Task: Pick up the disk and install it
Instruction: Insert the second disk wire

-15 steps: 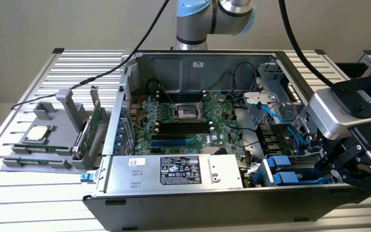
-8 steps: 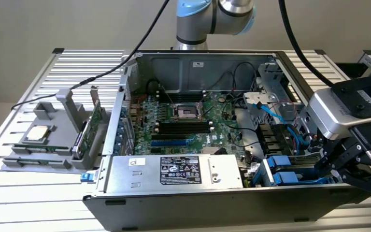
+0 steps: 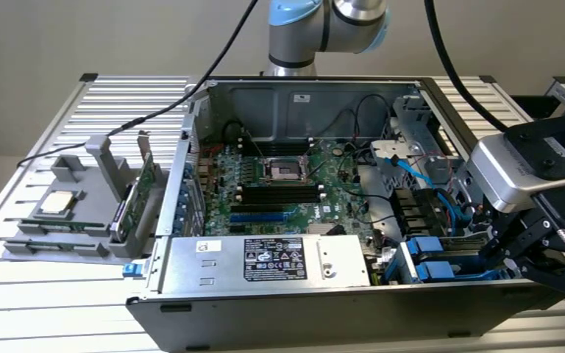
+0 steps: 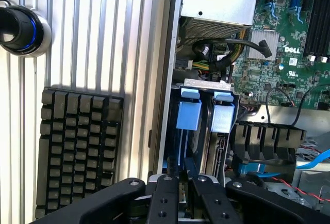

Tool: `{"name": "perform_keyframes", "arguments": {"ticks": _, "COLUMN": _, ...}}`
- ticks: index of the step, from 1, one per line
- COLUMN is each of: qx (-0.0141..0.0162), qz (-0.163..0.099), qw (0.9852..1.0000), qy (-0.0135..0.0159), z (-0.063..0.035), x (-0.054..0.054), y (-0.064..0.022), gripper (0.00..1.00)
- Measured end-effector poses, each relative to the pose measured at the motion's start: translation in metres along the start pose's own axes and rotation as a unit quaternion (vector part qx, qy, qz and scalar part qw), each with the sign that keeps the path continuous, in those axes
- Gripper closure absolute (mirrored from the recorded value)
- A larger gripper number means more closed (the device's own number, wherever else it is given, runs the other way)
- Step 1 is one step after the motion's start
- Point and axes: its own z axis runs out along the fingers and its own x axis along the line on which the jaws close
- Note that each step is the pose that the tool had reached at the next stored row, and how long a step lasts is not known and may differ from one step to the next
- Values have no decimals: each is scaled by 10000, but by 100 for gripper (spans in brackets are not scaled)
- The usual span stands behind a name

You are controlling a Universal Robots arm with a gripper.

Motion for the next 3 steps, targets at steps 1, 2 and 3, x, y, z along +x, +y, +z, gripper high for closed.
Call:
{"name": "perform_keyframes", "arguments": {"ticks": 1, "qx": 0, "qz": 0, "qw": 10000, "qy": 0, "z": 0, "x": 0, "y": 0, "gripper": 84}}
{"name": "perform_keyframes", "arguments": {"ticks": 2, "qx": 0, "qz": 0, "qw": 10000, "qy": 0, "z": 0, "x": 0, "y": 0, "gripper": 84}}
{"name": "perform_keyframes", "arguments": {"ticks": 3, "qx": 0, "qz": 0, "qw": 10000, "qy": 0, "z": 0, "x": 0, "y": 0, "gripper": 84}}
